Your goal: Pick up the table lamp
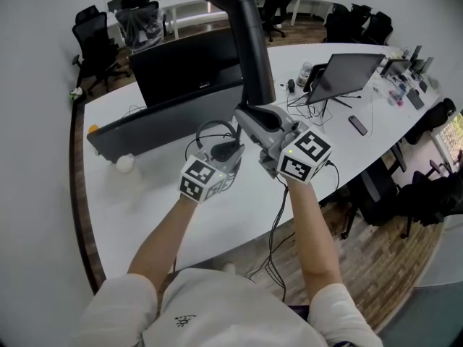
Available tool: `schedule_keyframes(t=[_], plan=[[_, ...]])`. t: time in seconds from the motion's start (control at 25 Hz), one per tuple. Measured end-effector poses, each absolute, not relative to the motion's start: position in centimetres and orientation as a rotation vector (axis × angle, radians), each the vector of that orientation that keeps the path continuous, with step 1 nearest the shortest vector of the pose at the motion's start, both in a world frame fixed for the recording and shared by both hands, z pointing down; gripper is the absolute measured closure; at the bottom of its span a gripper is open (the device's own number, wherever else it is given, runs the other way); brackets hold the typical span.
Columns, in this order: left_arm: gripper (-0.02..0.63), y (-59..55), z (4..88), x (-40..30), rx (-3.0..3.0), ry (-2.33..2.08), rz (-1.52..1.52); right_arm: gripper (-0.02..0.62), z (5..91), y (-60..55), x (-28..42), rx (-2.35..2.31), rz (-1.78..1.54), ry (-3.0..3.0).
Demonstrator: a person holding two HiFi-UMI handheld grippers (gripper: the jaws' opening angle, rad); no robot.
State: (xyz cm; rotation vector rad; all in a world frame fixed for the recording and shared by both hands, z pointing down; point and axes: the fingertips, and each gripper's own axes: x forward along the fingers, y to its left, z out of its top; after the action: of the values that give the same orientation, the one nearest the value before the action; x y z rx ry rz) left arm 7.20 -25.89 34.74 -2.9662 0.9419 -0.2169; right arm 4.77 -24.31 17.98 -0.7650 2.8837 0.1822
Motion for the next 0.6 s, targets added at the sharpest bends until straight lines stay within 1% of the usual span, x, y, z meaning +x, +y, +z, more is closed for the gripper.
schedule_keyframes(t=[0.6], plan=[[0.557,-25.4,35.67,6.81,-2.977,0.94,-0.237,0.557,18.88,-23.99,4.5,-0.783,0.162,2.889]])
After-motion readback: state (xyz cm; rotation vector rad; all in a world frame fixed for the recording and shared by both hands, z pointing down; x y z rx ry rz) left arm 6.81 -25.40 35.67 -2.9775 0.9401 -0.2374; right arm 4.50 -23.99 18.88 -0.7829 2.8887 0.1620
